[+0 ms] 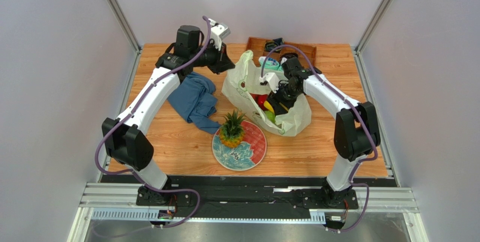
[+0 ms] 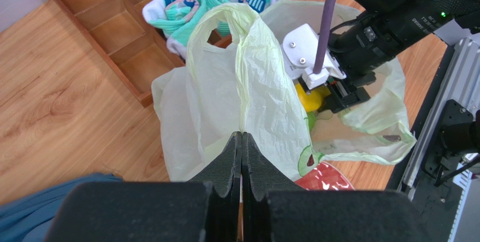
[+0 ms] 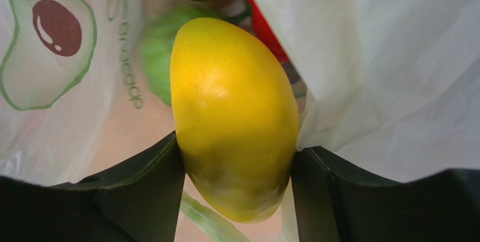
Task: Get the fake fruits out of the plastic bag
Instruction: Adjust the fake fruit in the plastic bag, then take out the fake fruit from the plastic bag.
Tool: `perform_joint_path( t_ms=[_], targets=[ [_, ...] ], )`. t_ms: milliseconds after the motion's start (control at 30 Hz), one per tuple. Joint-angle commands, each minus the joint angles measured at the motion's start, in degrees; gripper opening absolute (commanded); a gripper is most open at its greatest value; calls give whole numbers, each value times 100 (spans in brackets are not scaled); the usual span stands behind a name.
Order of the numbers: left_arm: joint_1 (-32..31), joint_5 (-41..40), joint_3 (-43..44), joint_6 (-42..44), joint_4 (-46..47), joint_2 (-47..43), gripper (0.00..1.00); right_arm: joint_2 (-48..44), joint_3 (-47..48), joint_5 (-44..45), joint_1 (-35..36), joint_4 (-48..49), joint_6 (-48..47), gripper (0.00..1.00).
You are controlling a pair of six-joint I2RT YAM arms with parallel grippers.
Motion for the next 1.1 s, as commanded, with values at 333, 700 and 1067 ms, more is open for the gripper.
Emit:
perform_joint_path(
  t_ms=[333, 700, 1067],
  targets=[
    [-39, 156, -33, -36, 189, -167, 0, -1195, -490, -266, 50, 643, -351, 96],
    [-39, 165, -68, -53, 145, -105, 0, -1003, -305, -442, 524, 326, -1345, 82],
    [-39, 156, -68, -53, 48, -44, 0, 403, 134, 480, 489, 493, -2329, 89]
  ],
)
